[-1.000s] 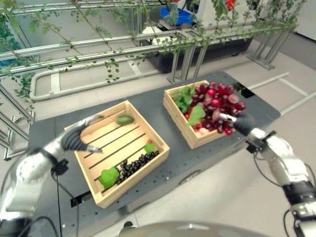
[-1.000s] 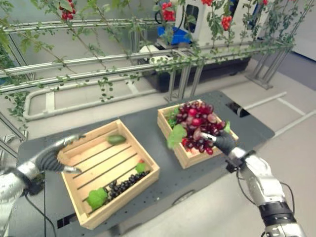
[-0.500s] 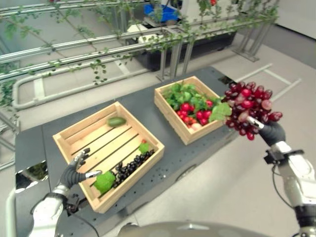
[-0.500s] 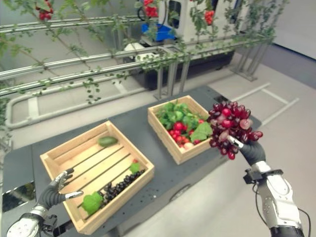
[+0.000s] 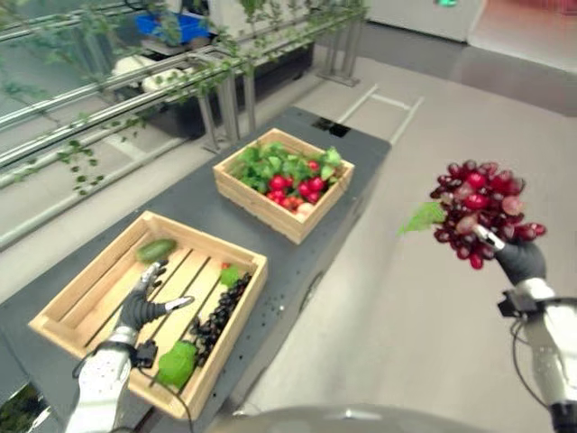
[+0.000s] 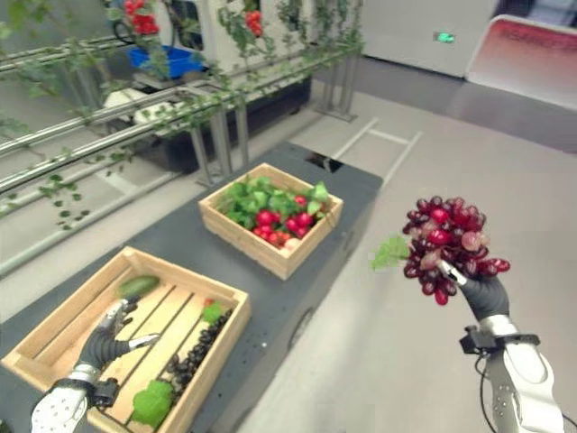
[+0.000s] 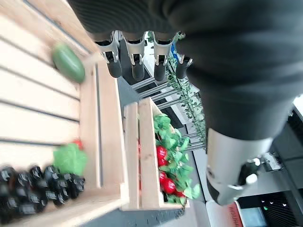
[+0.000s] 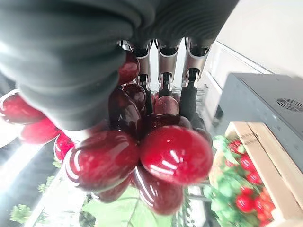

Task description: Pick up the fruits from the basket on one side to the basket on the other side

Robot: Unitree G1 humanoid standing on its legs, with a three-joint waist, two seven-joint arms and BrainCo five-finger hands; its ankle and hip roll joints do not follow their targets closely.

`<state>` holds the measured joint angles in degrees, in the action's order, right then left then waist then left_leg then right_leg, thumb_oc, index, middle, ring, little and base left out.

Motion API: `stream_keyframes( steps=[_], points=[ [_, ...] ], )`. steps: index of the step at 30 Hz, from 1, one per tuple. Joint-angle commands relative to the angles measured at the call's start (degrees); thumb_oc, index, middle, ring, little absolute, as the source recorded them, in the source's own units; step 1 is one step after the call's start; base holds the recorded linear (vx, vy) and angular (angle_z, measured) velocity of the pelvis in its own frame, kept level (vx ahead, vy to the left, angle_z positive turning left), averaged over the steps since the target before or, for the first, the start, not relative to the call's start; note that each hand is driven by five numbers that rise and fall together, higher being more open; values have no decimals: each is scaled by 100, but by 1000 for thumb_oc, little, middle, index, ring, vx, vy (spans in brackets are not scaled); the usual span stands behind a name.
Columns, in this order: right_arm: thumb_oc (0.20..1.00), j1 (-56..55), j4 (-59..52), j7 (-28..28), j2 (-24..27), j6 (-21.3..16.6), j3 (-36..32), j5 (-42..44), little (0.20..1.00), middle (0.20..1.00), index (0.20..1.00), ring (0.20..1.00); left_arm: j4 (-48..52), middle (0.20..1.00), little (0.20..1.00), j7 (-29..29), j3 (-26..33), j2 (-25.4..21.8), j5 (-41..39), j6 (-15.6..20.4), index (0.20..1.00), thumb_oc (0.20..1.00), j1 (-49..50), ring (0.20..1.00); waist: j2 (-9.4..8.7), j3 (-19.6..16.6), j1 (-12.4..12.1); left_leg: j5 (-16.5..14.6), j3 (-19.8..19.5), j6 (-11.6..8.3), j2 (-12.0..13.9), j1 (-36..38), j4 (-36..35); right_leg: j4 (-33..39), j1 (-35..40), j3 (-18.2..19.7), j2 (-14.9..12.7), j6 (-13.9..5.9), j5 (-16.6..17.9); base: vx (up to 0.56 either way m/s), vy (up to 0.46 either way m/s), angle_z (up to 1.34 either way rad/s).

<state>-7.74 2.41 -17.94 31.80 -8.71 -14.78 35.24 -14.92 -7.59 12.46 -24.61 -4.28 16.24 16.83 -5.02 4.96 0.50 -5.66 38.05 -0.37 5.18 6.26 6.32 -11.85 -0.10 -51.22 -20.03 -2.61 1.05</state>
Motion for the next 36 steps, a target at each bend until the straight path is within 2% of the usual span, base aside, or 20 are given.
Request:
stream_keyframes(
  steps=[1, 3, 4, 6, 8, 9, 10, 11, 13, 14, 15, 16, 17, 18, 19, 20, 23, 28, 32, 36],
  points=[
    [200, 364, -189, 102, 194, -585, -519, 474, 200, 200, 200, 200, 265, 1000, 1000, 344, 35, -207, -243, 409, 1000, 1000, -317, 1000, -53, -244, 99, -514, -121, 114, -149, -125, 321, 305, -210, 342, -147, -594, 447, 35, -140, -44],
    [200, 341, -249, 132, 227, -598, -572, 509, 200, 200, 200, 200, 244, 1000, 1000, 396, 20, -198, -275, 445, 1000, 1000, -370, 1000, -40, -265, 110, -585, -19, 104, -74, -93, 406, 425, -177, 408, -52, -562, 432, 40, -174, -33],
    [200, 319, -215, 191, 240, -637, -646, 614, 200, 200, 200, 200, 229, 1000, 1000, 549, 45, -193, -235, 462, 1000, 1000, -442, 1000, -100, -302, 195, -630, 73, 34, 40, -130, 747, 594, -147, 546, 97, -491, 295, 65, -277, -35],
    [200, 327, -355, 296, 158, -740, -566, 609, 200, 200, 200, 200, 119, 1000, 1000, 853, 102, -154, -254, 471, 1000, 1000, -564, 1000, -188, -314, 126, -621, 273, -295, 642, -382, 1907, 940, 2, 809, 552, -253, 35, 105, -416, -52],
    [200, 304, -390, 295, 194, -742, -565, 678, 200, 200, 200, 200, 72, 1000, 1000, 955, 189, -122, -413, 484, 1000, 1000, -597, 1000, -199, -237, -22, 14, -76, -775, 1034, -604, 2798, 1205, 201, 1125, 1005, -62, -159, 87, -294, -104],
    [200, 325, -345, 346, 224, -765, -545, 667, 200, 200, 200, 200, 92, 1000, 1000, 1053, 234, -100, -444, 495, 1000, 1000, -635, 1000, -199, -179, -161, 269, -392, -919, 1078, -749, 3036, 1354, 316, 1231, 1168, 9, -207, -7, -175, -159],
    [200, 382, -274, 396, 253, -781, -523, 655, 200, 200, 200, 200, 132, 1000, 1000, 1165, 280, -80, -474, 514, 1000, 1000, -648, 1000, -197, -116, -272, 289, -841, -966, 979, -916, 3058, 1461, 368, 1411, 1307, 90, -231, -39, -96, -143],
    [200, 422, -187, 423, 262, -787, -509, 659, 200, 200, 200, 200, 143, 1000, 1000, 1251, 321, -39, -456, 511, 1000, 1000, -647, 1000, -215, -69, -341, 148, -1229, -926, 735, -1096, 2965, 1530, 377, 1553, 1357, 103, -204, -32, -41, -159],
    [200, 466, -150, 391, 313, -810, -525, 712, 200, 200, 200, 200, 126, 1000, 1000, 1461, 441, 46, -424, 559, 1000, 1000, -693, 1000, -222, -27, -400, -34, -1775, -786, 506, -1282, 2369, 1597, 326, 1818, 1414, -19, -96, -31, 70, -138],
    [200, 509, -170, 359, 322, -826, -514, 743, 200, 200, 200, 200, 165, 1000, 1000, 1526, 490, 87, -410, 579, 1000, 1000, -698, 1000, -199, -41, -415, -226, -1968, -669, 421, -1185, 1980, 1572, 253, 1927, 1400, -97, -53, -21, 103, -121],
    [200, 514, -168, 357, 328, -827, -508, 745, 200, 200, 200, 200, 170, 1000, 1000, 1531, 495, 97, -405, 577, 1000, 1000, -694, 1000, -198, -42, -418, -223, -1947, -649, 400, -1150, 1925, 1563, 250, 1939, 1383, -114, -46, -49, 149, -151],
    [200, 640, -66, 364, 337, -854, -340, 696, 200, 200, 200, 200, 206, 1000, 1000, 1669, 533, 96, -274, 613, 1000, 1000, -676, 1000, -214, -44, -618, -349, -2932, -467, -286, -1255, 1482, 1528, 99, 2352, 1352, -191, 109, -29, 108, -116],
    [200, 653, -52, 364, 340, -861, -331, 695, 200, 200, 200, 200, 206, 1000, 1000, 1675, 536, 98, -268, 614, 1000, 1000, -676, 1000, -225, -49, -617, -335, -2923, -456, -302, -1245, 1450, 1530, 92, 2359, 1337, -200, 113, -25, 183, -141],
    [200, 958, 33, 380, 323, -836, -47, 714, 200, 200, 200, 200, 300, 1000, 1000, 1799, 678, 155, -327, 689, 1000, 1000, -616, 1000, -137, -52, -772, -317, -3711, -399, -629, -1123, 1038, 1464, 44, 2841, 1407, -241, 150, 1, 96, -125],
    [200, 974, 41, 380, 327, -839, -40, 715, 200, 200, 200, 200, 301, 1000, 1000, 1800, 684, 160, -326, 690, 1000, 1000, -619, 1000, -156, -46, -768, -262, -3701, -389, -655, -1117, 991, 1461, 27, 2846, 1379, -242, 170, -4, 201, -178],
    [200, 1054, 22, 384, 241, -798, 106, 738, 200, 200, 200, 200, 386, 1000, 1000, 1908, 774, 137, -270, 745, 1000, 1000, -650, 1000, -55, -119, -733, -244, -3833, -319, -722, -852, 542, 1419, -27, 3048, 1396, -278, 198, -11, 166, -193],
    [200, 964, -74, 410, 169, -766, 82, 666, 200, 200, 200, 200, 438, 1000, 1000, 1924, 797, 97, -177, 736, 1000, 1000, -705, 1000, -6, -184, -667, -194, -3697, -248, -731, -693, 322, 1329, -80, 3098, 1320, -315, 213, -6, 198, -113],
    [200, 1000, -220, 414, -44, -674, 193, 502, 200, 200, 200, 200, 638, 1000, 1000, 1866, 659, 38, 120, 676, 1000, 1000, -788, 1000, 194, -163, -483, -96, -3335, -11, -937, -491, -51, 790, -438, 3015, 852, -539, 202, -80, 243, -38],
    [200, 937, -400, 297, -161, -581, 216, 469, 200, 200, 200, 200, 654, 1000, 1000, 1788, 654, 62, 148, 651, 1000, 1000, -763, 1000, 279, -170, -457, -59, -3220, 73, -1041, -345, -219, 464, -582, 2865, 570, -590, 205, -44, 164, -47],
    [200, 828, -483, 284, -219, -546, 184, 455, 200, 200, 200, 200, 682, 1000, 1000, 1767, 648, 39, 193, 607, 1000, 1000, -772, 1000, 267, -212, -428, -73, -3276, 143, -1122, -267, -272, 263, -611, 2771, 432, -587, 235, 4, 93, -27]
  ],
)
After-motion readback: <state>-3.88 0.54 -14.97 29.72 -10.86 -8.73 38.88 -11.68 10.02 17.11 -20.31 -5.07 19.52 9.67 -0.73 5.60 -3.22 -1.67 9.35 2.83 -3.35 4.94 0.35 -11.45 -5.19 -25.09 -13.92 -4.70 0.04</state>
